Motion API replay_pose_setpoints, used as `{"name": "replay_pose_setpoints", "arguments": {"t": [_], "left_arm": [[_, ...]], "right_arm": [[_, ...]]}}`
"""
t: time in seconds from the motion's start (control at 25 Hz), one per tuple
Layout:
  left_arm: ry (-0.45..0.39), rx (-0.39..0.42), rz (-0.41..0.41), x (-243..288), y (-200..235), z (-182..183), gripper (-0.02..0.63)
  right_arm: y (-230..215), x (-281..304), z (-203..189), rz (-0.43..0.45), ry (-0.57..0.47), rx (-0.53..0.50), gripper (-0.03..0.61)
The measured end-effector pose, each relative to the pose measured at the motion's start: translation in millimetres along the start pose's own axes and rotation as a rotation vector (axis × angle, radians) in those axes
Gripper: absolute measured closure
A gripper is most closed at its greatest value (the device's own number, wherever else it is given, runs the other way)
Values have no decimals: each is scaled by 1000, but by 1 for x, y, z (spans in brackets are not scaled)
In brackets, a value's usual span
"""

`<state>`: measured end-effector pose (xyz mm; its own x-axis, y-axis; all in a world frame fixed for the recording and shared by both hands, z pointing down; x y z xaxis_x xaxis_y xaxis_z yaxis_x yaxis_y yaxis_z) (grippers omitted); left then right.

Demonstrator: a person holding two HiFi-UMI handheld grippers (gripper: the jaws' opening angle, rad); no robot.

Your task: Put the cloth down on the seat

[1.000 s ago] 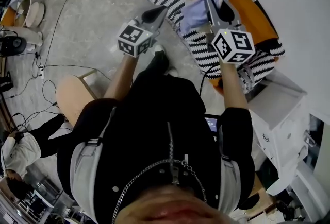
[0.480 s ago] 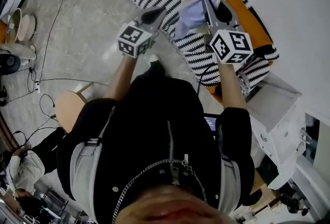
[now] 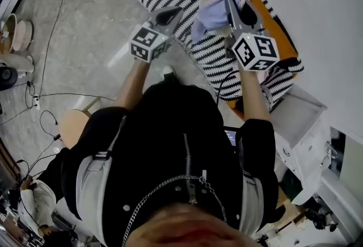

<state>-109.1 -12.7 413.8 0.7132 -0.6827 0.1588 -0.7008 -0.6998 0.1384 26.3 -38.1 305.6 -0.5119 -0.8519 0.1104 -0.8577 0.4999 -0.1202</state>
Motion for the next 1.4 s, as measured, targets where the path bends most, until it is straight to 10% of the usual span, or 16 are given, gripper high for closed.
{"name": "replay_pose_setpoints", "arguments": {"t": [1.4], "left_arm": [[86,-53,34,153,141,17,603]], "right_arm": [[-122,181,16,40,-5,30,476]]}}
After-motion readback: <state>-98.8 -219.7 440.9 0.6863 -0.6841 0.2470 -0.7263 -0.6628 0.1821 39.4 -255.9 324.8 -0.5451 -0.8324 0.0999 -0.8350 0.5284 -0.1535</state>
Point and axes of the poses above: the fingertips, and each gripper's own axes: x forward along the fingers, y to its left, z out of its top, the point moved 1 cm from there along -x, backward along the fingers, and after that the axes turned 3 degrees about -z, right-handed, at the moved point
